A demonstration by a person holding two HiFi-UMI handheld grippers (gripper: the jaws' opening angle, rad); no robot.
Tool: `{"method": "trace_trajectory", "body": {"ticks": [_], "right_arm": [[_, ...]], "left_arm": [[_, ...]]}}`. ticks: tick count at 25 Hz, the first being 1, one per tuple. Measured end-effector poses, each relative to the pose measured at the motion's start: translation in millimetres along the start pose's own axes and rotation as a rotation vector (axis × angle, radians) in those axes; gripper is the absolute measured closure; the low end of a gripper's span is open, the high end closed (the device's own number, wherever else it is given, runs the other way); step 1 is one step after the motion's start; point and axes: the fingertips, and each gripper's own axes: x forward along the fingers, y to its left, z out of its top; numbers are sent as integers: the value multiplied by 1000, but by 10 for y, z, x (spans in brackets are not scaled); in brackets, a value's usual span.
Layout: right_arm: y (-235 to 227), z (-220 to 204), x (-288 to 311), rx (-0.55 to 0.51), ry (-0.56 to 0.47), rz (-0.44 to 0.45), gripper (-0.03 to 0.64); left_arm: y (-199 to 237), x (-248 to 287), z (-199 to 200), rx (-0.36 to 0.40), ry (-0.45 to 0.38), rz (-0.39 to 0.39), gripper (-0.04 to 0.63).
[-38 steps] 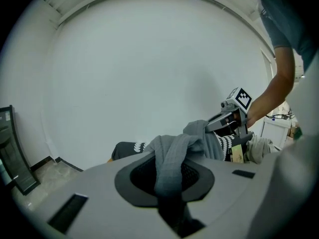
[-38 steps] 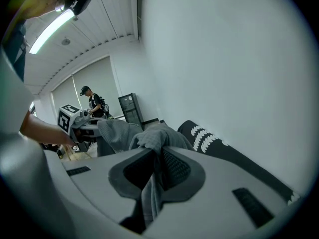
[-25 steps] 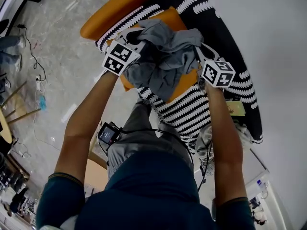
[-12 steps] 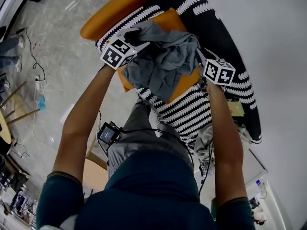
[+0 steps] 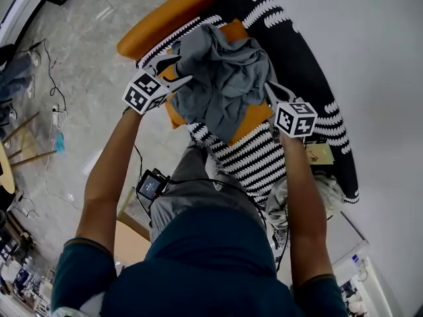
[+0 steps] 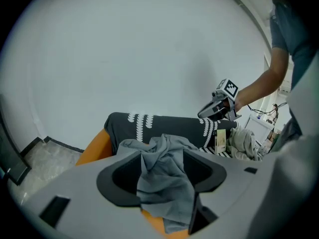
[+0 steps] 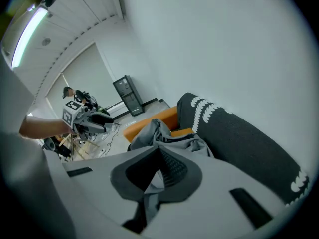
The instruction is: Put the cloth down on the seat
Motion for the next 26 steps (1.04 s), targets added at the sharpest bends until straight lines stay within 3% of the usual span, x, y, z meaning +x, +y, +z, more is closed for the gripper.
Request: {"method": "trace_trajectory", "body": {"ticks": [6,12,22,26], "right_arm": [[126,-472,-271,57,48,46,603],[28,-1179,-750,72,121,48,603],[-262,-3111,-1870,230,327,-27,603],[-231,-4003,-2429,253,465,-51,603]], "left_arm": [[-307,-387,-656,-83,95,64,352],[-473,-751,-918,-161,106,167,374],[-838,-1404,-1388,-408,80,356,413],[-1162,-1781,-1948,-475,163,436,433]]}}
